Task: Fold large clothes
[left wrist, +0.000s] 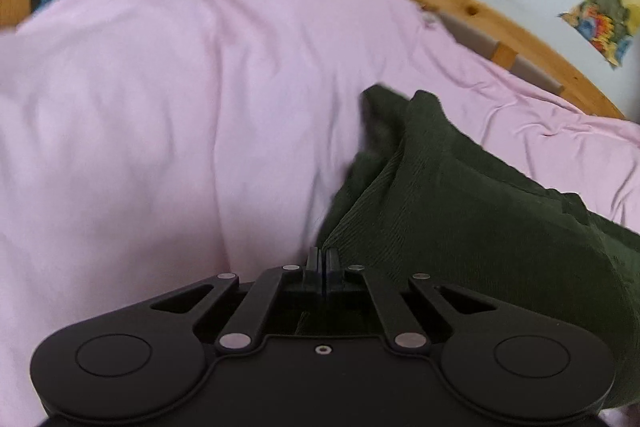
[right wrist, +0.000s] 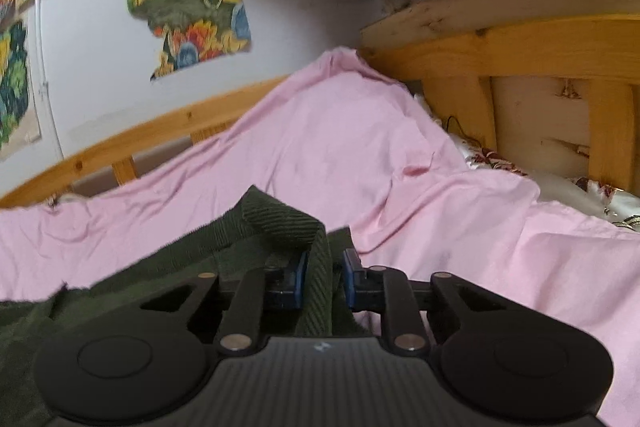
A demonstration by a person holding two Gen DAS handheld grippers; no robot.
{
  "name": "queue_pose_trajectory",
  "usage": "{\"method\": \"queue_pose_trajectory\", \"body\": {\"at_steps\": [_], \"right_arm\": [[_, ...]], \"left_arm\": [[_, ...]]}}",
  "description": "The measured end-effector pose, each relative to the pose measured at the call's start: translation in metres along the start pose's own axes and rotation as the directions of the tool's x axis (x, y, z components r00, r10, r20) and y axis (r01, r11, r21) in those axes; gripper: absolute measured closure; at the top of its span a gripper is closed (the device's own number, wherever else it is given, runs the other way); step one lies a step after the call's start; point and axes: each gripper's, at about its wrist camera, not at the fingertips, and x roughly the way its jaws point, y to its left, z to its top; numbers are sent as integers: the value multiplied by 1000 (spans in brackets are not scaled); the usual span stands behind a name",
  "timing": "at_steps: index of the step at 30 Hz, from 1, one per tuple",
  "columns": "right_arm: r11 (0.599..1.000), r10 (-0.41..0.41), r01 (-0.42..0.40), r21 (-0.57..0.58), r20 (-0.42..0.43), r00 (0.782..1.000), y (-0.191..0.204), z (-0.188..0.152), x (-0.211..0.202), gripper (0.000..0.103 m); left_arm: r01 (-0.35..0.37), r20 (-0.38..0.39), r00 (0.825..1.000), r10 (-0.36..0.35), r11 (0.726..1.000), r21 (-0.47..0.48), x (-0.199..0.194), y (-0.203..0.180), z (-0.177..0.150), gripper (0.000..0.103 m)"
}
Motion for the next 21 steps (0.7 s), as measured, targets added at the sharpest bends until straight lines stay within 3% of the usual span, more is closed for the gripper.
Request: {"method": "queue_pose_trajectory", "body": {"at_steps": [2,4,6,8,10,11,16,21], "right_arm": [[1000,-2,2,7,-13,1000,-1,-1,4,77],[1000,-12,12,24,-4,1000,-5,0,0,61],[1000,-18,18,17,13,1000,-5,1,-6,52],[1000,-30,30,-1,33,999,-2,3,-12,43],[998,-46,49,-41,63,997,5,4,-20,14],[997,-48,54,-64,87,995,9,4,-24,10],[970,26,22,-244,193,981,46,-4,-45,0],[895,166,-71,-441,180,969,95,-27,-55,0]], "left_arm": [[-2,-19,1000,2,1000,-5,6,-1,2,103],[-12,-23,1000,13,1000,27,7,-6,3,100],[-16,-29,999,17,998,54,5,-10,4,90],[-9,-26,1000,10,999,35,2,-10,4,66],[13,-15,1000,-13,1000,0,-6,-7,2,47],[21,1,1000,-21,1000,-12,-12,-6,-1,39],[85,67,994,-82,996,-32,-44,-11,-23,8],[175,21,985,-174,981,-80,-56,-17,-48,3]]}}
